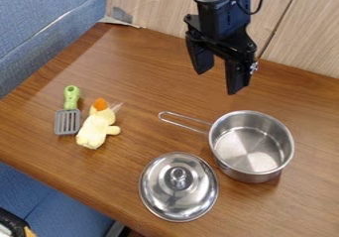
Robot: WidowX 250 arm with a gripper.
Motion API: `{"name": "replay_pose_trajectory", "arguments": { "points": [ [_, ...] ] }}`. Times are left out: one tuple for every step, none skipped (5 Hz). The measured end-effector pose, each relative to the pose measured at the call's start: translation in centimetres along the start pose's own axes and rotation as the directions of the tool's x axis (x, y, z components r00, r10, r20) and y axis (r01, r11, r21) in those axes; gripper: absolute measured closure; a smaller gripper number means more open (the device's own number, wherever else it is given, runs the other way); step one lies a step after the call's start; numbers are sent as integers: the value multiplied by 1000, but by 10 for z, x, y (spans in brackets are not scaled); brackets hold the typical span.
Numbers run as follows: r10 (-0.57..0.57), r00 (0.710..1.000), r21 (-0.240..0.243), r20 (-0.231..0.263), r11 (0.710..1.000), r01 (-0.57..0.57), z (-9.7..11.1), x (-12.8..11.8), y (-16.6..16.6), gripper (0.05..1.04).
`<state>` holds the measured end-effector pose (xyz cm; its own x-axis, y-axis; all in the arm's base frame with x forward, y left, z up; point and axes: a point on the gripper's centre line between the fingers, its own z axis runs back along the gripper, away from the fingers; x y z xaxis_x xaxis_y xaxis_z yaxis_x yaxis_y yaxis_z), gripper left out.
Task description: Move the silver pot to the centre of the table
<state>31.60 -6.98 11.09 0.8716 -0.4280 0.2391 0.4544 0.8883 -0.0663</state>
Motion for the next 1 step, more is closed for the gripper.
{"name": "replay_pose_trajectory", "arguments": {
  "points": [
    [0,1000,0,-1,1000,0,0,0,0,82]
  ]
}}
